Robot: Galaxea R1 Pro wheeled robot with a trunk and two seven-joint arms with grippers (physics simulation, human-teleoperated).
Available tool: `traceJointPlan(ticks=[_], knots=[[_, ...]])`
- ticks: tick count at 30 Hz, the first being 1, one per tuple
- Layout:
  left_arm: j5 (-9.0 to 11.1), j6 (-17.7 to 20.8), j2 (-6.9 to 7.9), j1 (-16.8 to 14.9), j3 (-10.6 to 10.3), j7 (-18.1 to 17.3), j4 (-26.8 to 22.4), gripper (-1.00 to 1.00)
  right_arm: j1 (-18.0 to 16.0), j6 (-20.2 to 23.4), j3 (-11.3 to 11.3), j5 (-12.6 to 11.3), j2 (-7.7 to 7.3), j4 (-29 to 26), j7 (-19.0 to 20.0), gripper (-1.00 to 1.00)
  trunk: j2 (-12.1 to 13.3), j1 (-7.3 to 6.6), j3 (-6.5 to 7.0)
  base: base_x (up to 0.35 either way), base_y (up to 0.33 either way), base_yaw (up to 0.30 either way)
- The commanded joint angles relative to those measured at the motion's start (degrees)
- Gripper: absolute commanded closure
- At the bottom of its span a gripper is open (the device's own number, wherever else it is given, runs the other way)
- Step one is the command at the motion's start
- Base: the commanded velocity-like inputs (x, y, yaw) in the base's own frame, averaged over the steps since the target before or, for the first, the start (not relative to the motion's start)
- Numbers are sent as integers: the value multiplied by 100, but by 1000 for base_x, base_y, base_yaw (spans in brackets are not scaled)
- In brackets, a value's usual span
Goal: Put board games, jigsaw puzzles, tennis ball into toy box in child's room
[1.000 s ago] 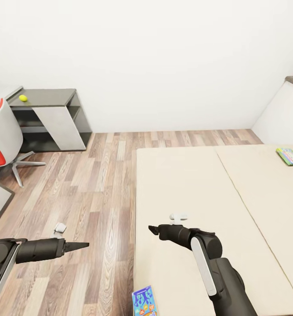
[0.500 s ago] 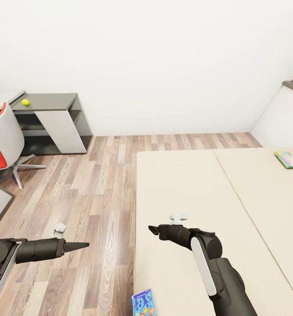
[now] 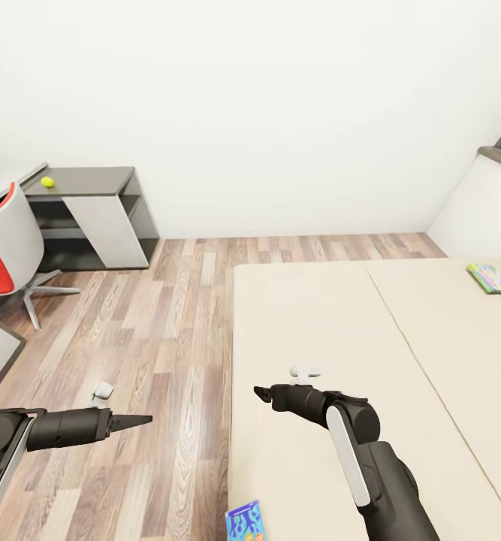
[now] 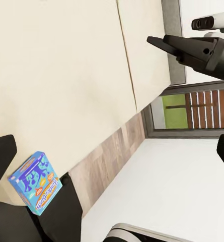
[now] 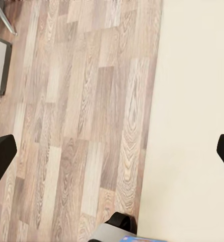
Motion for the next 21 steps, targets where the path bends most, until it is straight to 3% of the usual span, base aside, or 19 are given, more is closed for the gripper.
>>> traceJointPlan(ticks=[1,21], knots=[[-7,60,1,-3,1,-24,-2,-100,-3,27,-5,1,2,-5,13,-100,-7,2,3,0,0,0],[-7,60,1,-3,1,-21,-2,-100,-3,27,-5,1,2,-4,13,-100,-7,2,191,0,0,0]])
